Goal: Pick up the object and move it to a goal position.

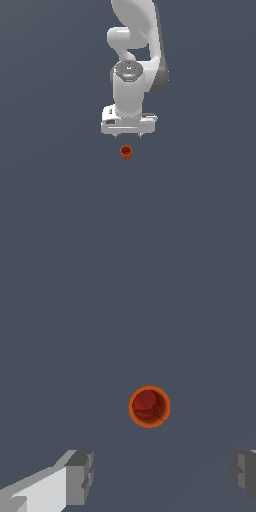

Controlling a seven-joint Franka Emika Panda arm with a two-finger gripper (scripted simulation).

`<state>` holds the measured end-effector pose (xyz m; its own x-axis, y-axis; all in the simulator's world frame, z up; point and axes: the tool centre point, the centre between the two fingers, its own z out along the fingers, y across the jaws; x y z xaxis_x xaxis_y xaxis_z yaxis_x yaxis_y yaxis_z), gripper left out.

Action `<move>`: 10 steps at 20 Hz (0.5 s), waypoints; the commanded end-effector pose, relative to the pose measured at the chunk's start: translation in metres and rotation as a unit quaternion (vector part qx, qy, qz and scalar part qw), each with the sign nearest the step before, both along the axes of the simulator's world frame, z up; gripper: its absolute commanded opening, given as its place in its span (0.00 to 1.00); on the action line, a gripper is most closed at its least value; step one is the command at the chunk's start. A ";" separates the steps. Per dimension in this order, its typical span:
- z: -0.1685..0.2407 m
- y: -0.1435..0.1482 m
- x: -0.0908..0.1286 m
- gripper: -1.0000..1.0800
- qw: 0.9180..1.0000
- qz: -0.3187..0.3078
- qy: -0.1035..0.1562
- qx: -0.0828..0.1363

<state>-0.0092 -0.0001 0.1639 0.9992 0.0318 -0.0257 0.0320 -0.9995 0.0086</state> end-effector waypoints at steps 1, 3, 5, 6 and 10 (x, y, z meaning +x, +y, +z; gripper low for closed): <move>0.000 0.000 0.000 0.96 1.000 0.000 0.000 0.000; 0.000 -0.001 0.000 0.96 1.000 0.000 0.000 0.000; 0.000 -0.002 0.000 0.96 1.000 0.001 -0.001 0.001; 0.001 -0.003 0.000 0.96 1.000 0.002 -0.002 0.002; 0.002 -0.008 0.001 0.96 1.000 0.003 -0.005 0.005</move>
